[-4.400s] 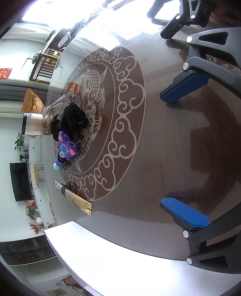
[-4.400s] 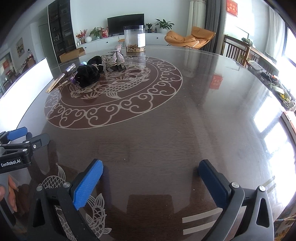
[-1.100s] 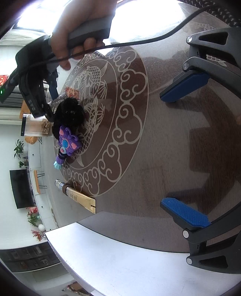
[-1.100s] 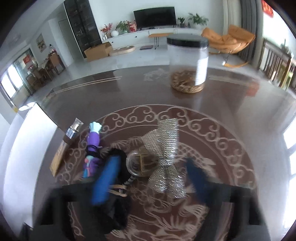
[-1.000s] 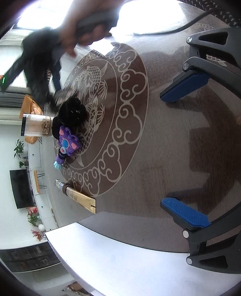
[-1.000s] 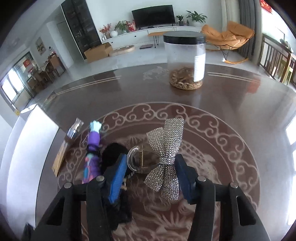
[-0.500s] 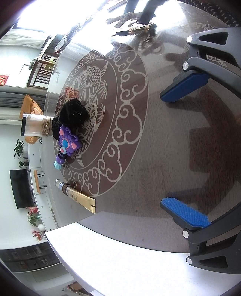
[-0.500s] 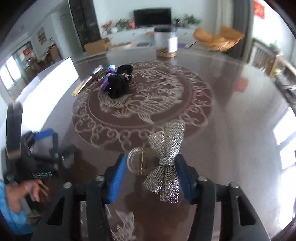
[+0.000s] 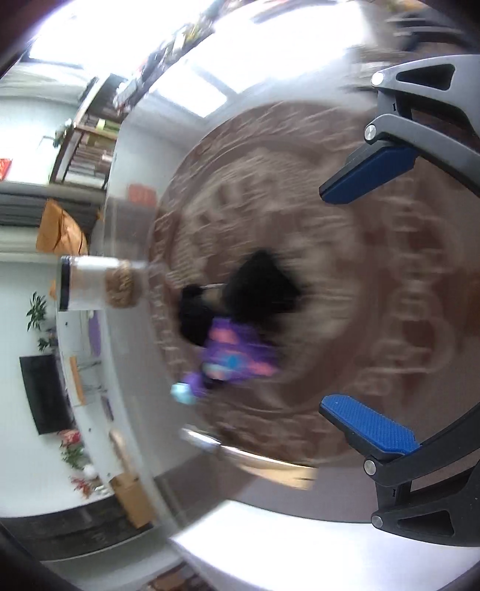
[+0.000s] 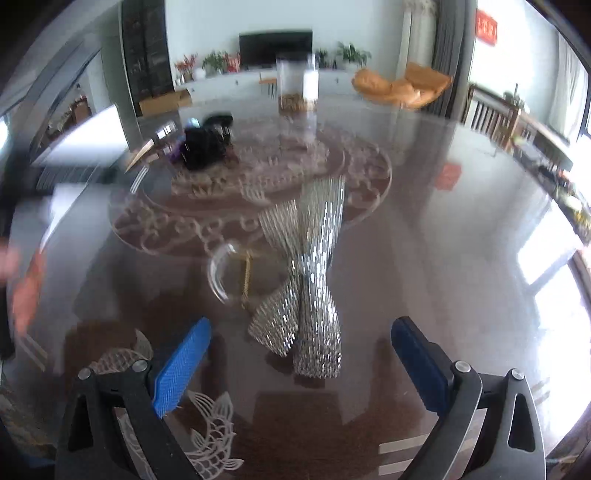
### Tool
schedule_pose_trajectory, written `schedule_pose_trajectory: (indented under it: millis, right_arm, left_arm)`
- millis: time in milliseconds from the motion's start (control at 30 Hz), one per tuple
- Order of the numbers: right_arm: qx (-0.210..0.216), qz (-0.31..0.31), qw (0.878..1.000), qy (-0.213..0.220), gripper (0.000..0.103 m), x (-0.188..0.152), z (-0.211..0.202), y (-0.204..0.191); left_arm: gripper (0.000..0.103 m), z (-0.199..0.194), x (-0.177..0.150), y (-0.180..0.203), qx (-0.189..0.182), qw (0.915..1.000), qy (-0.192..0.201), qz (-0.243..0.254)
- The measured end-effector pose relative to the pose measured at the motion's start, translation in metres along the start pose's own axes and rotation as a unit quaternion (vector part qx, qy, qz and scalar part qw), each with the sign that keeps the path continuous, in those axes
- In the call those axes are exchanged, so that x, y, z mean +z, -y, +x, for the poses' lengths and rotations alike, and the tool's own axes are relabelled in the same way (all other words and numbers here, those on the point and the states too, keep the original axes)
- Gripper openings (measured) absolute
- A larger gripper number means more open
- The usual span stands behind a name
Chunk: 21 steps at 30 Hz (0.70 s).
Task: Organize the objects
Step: 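Grasp the silver sequin bow clip with the right tool while the left tool grasps the black knit hat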
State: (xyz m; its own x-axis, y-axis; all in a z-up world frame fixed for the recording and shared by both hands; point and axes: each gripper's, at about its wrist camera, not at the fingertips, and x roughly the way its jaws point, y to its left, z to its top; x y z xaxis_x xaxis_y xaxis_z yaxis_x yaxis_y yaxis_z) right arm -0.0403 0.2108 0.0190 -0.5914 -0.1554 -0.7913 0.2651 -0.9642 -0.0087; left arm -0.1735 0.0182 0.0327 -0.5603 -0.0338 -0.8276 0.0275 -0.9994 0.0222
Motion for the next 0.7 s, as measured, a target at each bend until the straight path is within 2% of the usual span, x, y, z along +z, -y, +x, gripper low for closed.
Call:
schedule_pose_trajectory:
  millis: [100, 167, 200, 233, 333, 500, 533, 567, 600, 633, 667, 700]
  right_arm:
    - [0.001, -0.010, 1.000, 0.003, 0.099, 0.000, 0.000, -0.003]
    - [0.003, -0.009, 1.000, 0.003, 0.099, 0.000, 0.000, -0.002]
    - [0.006, -0.007, 1.000, 0.001, 0.099, 0.001, 0.000, -0.001]
    - [0.005, -0.004, 1.000, 0.001, 0.099, 0.001, 0.001, 0.000]
    - [0.006, 0.000, 1.000, 0.001, 0.100, 0.001, 0.001, 0.002]
    - [0.004, -0.004, 1.000, 0.001, 0.100, 0.000, 0.002, -0.001]
    - [0.004, -0.004, 1.000, 0.001, 0.100, 0.000, 0.002, -0.001]
    - [0.004, -0.004, 1.000, 0.001, 0.100, 0.000, 0.002, -0.002]
    - [0.003, -0.004, 1.000, 0.001, 0.100, 0.000, 0.001, -0.002]
    - [0.004, -0.003, 1.000, 0.001, 0.100, 0.000, 0.001, -0.001]
    - [0.004, -0.003, 1.000, 0.002, 0.100, 0.000, 0.001, -0.001]
    - [0.005, -0.002, 1.000, 0.003, 0.100, 0.000, 0.001, -0.001]
  left_arm:
    - [0.100, 0.020, 0.025, 0.008, 0.009, 1.0000, -0.002, -0.002]
    - [0.041, 0.028, 0.026, 0.014, 0.016, 0.9998, 0.001, 0.010]
    - [0.029, 0.031, 0.023, 0.014, 0.014, 0.9998, -0.004, 0.014]
    - [0.027, 0.031, 0.018, 0.014, 0.000, 0.9999, -0.005, 0.012]
    - [0.027, 0.010, -0.016, 0.009, -0.021, 0.9997, 0.012, 0.009]
    - [0.030, -0.044, -0.098, -0.013, -0.036, 0.9992, 0.005, -0.017]
    - [0.036, -0.056, -0.116, -0.019, -0.040, 0.9990, 0.001, -0.022]
    - [0.053, -0.064, -0.130, -0.022, -0.042, 0.9988, -0.005, -0.025]
    - [0.065, -0.069, -0.143, -0.025, -0.046, 0.9985, -0.016, -0.027]
    - [0.087, -0.071, -0.150, -0.027, -0.052, 0.9980, -0.025, -0.027]
    - [0.092, -0.071, -0.153, -0.028, -0.063, 0.9972, -0.030, -0.027]
    - [0.092, -0.072, -0.154, -0.030, -0.078, 0.9963, -0.027, -0.025]
